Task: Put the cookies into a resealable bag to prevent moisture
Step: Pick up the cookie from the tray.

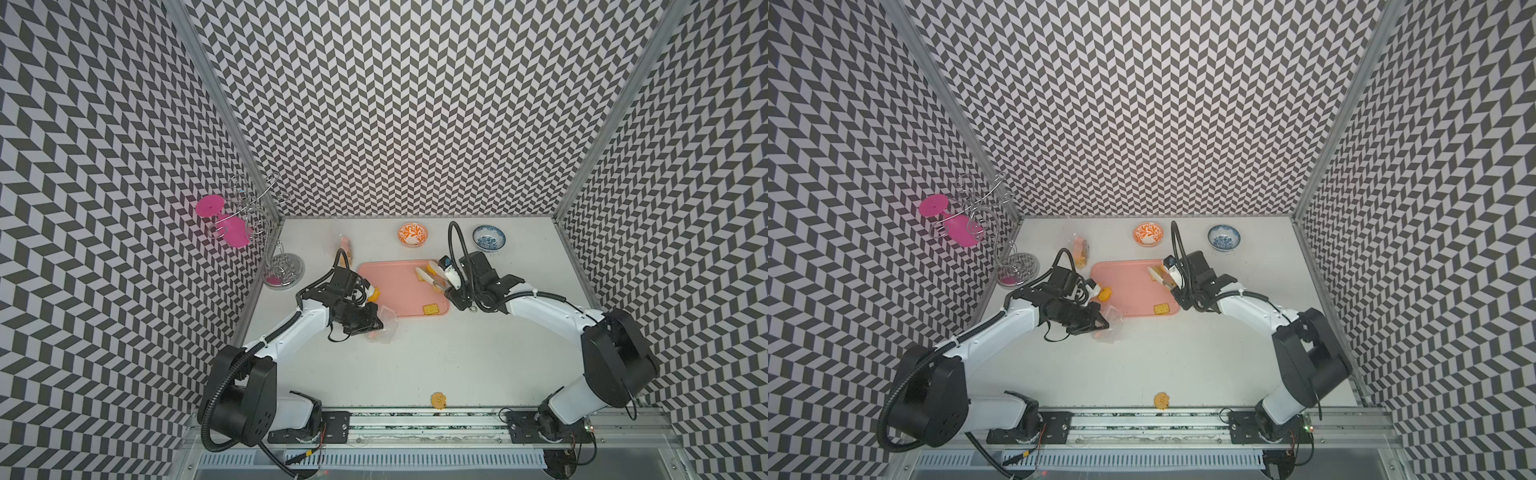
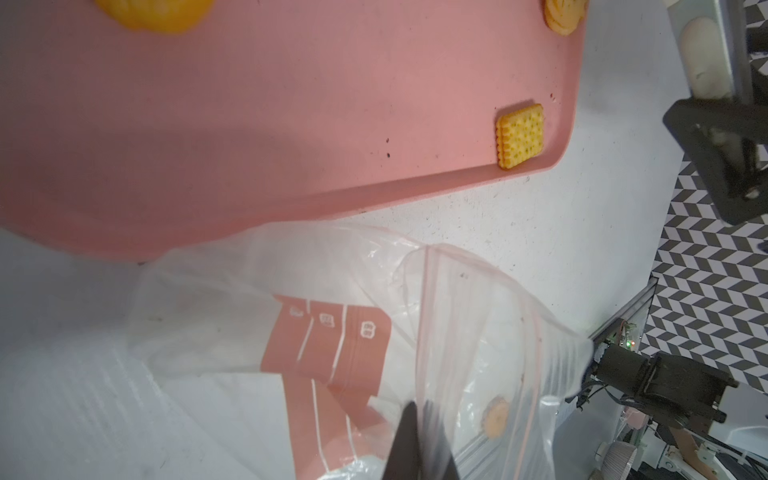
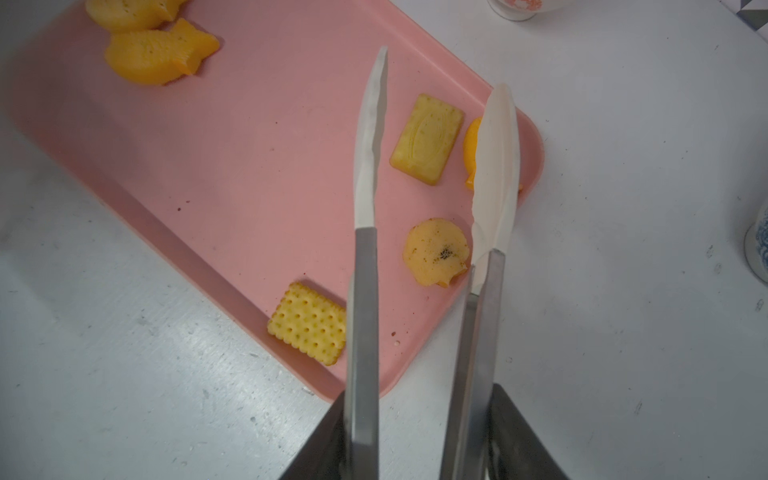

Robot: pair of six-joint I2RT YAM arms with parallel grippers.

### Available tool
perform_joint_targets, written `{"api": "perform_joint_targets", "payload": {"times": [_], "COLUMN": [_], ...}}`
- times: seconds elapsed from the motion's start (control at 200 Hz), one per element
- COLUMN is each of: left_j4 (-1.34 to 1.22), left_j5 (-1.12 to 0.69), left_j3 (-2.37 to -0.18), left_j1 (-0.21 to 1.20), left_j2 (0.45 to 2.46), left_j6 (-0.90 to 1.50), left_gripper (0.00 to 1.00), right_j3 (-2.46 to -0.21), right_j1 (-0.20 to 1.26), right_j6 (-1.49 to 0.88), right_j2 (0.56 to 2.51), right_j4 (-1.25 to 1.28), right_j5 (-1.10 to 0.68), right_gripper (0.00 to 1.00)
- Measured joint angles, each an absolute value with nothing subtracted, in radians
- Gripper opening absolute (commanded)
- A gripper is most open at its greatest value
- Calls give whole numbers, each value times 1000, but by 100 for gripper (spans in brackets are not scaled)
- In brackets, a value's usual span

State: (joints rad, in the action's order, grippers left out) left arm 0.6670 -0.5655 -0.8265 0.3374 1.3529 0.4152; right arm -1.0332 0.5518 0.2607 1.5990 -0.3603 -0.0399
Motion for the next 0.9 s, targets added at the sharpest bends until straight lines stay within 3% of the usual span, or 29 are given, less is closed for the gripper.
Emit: {"api": "perform_joint_targets", "payload": {"times": [0.686, 0.902], "left_j4": [667, 667], "left_j5": [-566, -566], "left_j3": [-826, -821], "left_j1": [337, 337], "left_j2": [1354, 1354], "left_j6": [412, 412], "left_gripper": [0, 0], "right_j3": [-1217, -1260], "right_j1": [598, 619], "right_j6": [223, 215], "right_j2": [1779, 1831], "right_j4": [-492, -520], "right_j5": [34, 69], "right_gripper": [47, 42]}}
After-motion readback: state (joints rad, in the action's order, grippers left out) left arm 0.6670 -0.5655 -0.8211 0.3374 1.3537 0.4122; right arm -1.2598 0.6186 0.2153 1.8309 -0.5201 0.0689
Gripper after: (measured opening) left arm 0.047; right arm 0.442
